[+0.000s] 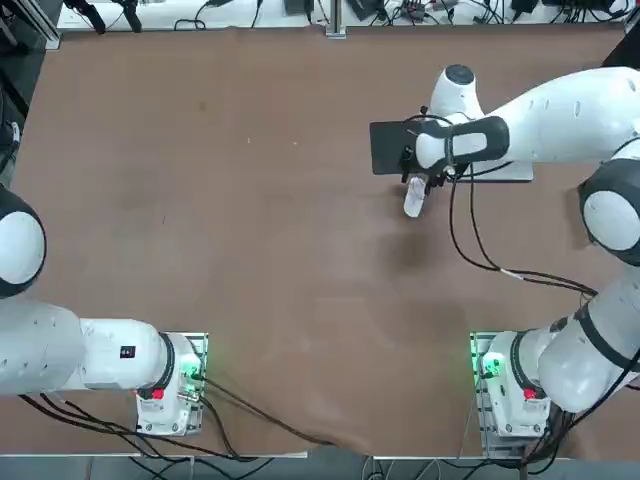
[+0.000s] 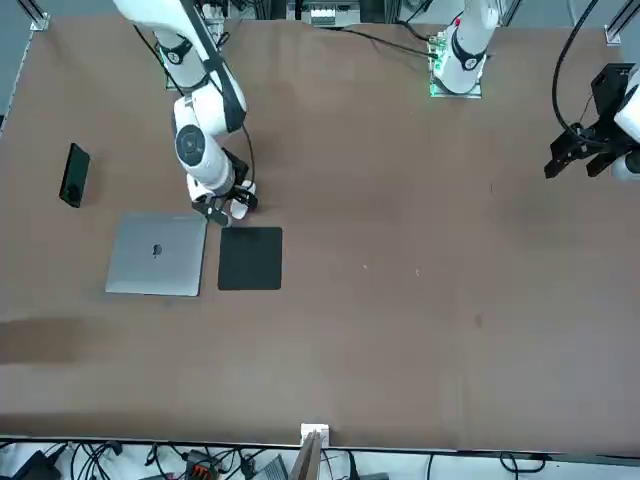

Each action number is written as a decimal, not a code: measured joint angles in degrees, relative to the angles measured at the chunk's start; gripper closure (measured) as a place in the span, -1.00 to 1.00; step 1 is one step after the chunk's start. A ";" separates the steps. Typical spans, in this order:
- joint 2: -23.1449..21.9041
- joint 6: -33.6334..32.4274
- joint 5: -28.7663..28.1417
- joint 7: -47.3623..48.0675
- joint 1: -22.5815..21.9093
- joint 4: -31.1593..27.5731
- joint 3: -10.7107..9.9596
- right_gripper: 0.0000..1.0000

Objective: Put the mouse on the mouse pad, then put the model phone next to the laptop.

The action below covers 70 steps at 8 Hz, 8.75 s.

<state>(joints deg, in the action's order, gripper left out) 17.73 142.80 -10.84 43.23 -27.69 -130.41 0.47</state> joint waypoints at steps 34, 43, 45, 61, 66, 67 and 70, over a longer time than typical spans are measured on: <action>20.13 -19.99 5.50 -22.66 2.24 40.59 -1.71 -1.00; 0.63 -50.31 18.21 -48.74 41.54 28.40 -3.47 -1.00; -3.37 -45.04 18.50 -58.34 53.00 21.21 -3.58 -1.00; 0.38 -7.15 18.94 -72.01 66.61 3.10 -0.72 0.68; 9.36 -32.93 8.32 -72.08 65.36 29.50 11.86 0.68; 13.99 -34.01 6.49 -73.29 65.42 33.23 12.06 0.68; 22.04 -34.11 1.24 -77.64 66.06 38.08 11.95 0.68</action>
<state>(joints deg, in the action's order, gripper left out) 39.77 108.68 -9.60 -34.41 38.36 -92.33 12.41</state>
